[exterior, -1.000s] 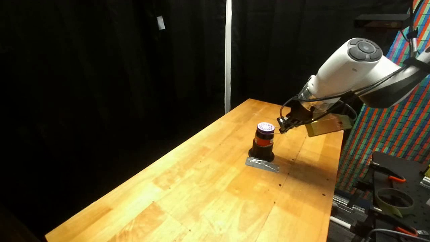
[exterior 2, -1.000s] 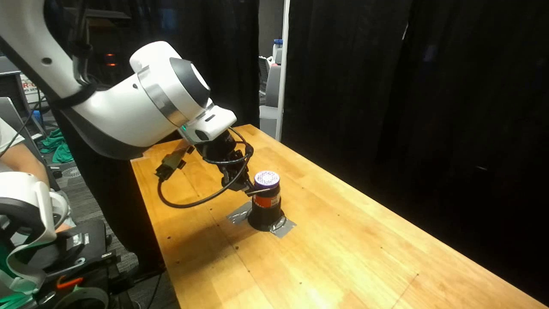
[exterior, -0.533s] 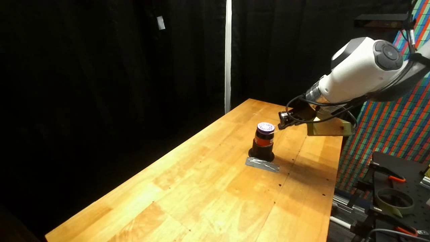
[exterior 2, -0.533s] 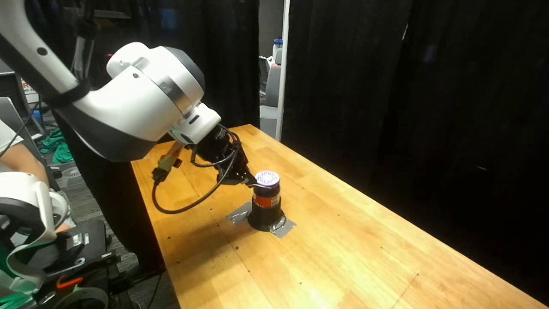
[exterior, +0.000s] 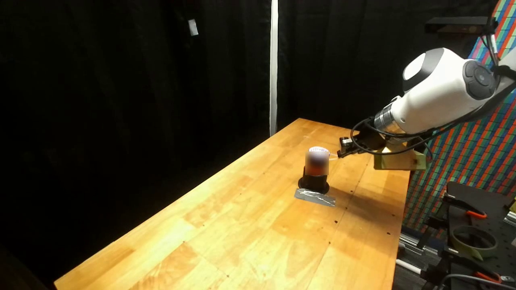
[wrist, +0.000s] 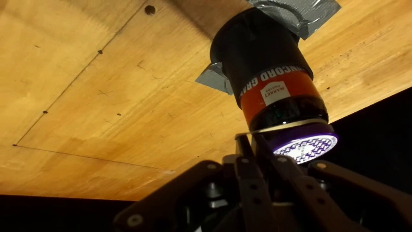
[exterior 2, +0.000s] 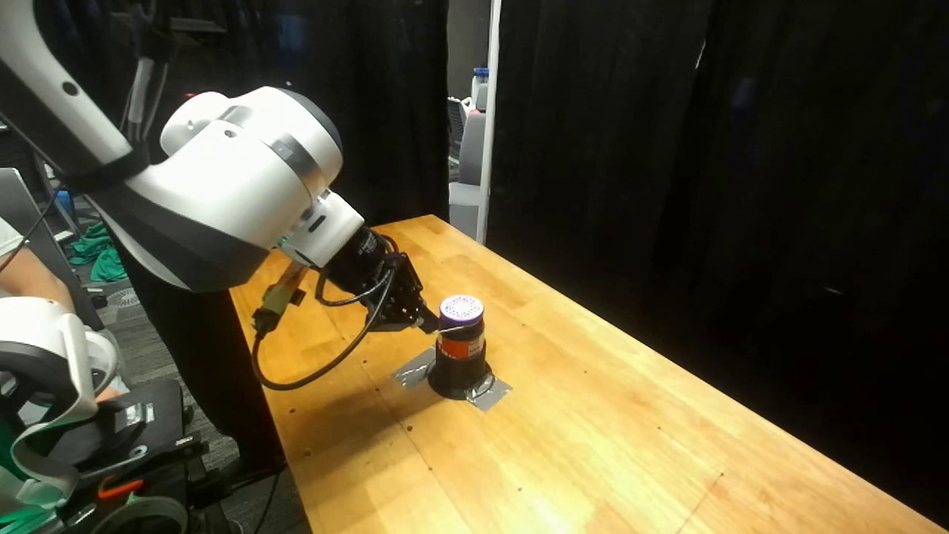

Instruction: Wrap the rubber band over the bottom of the brown coffee cup

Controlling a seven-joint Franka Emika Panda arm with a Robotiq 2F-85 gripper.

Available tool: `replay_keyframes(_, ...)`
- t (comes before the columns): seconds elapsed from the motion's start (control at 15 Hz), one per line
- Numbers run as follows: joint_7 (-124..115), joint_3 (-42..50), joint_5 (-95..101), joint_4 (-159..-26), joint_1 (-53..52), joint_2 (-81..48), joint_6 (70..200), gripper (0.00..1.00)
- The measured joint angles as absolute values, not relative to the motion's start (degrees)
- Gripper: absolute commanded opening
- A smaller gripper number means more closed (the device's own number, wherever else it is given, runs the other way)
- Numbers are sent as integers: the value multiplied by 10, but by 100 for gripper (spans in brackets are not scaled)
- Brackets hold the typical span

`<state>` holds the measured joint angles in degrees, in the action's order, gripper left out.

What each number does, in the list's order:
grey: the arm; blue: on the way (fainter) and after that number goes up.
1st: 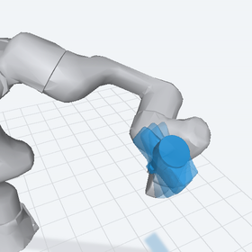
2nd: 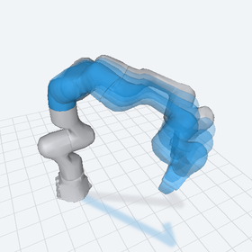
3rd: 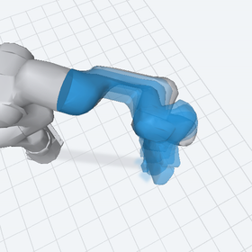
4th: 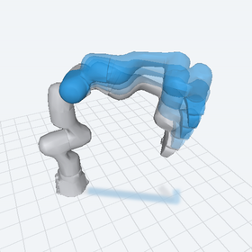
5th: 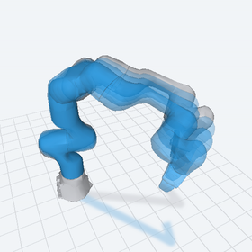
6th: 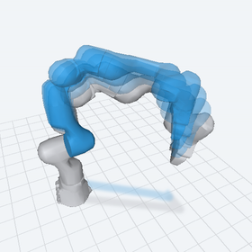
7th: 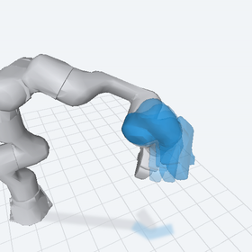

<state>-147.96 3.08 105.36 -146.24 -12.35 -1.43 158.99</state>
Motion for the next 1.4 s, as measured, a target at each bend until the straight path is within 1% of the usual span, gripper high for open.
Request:
replay_keyframes(0.2, -1508, 30, 1067, -1469, -124, -11, 1578, 11)
replay_keyframes(0.4, -1559, 29, 1096, -1476, -125, 4, 1571, 9)
replay_keyframes(0.6, -1555, 29, 1085, -1480, -128, 42, 1569, 11)
replay_keyframes(0.67, -1555, 28, 1085, -1483, -130, 54, 1569, 10)
replay_keyframes(0.73, -1554, 28, 1086, -1486, -132, 63, 1569, 35)
replay_keyframes(0.8, -1554, 27, 1088, -1491, -133, 68, 1570, 37)
replay_keyframes(0.87, -1550, 27, 1087, -1496, -134, 68, 1573, 43)
replay_keyframes(0.93, -1539, 28, 1083, -1502, -134, 67, 1582, 50)
replay_keyframes(1.0, -1515, 26, 1065, -1506, -129, 65, 1599, 58)
replay_keyframes(1.13, -1431, 22, 1009, -1513, -114, 59, 1637, 72)
replay_keyframes(1.33, -1298, 14, 915, -1522, -97, 36, 1682, 96)
replay_keyframes(1.4, -1254, 9, 880, -1523, -95, 25, 1691, 99)
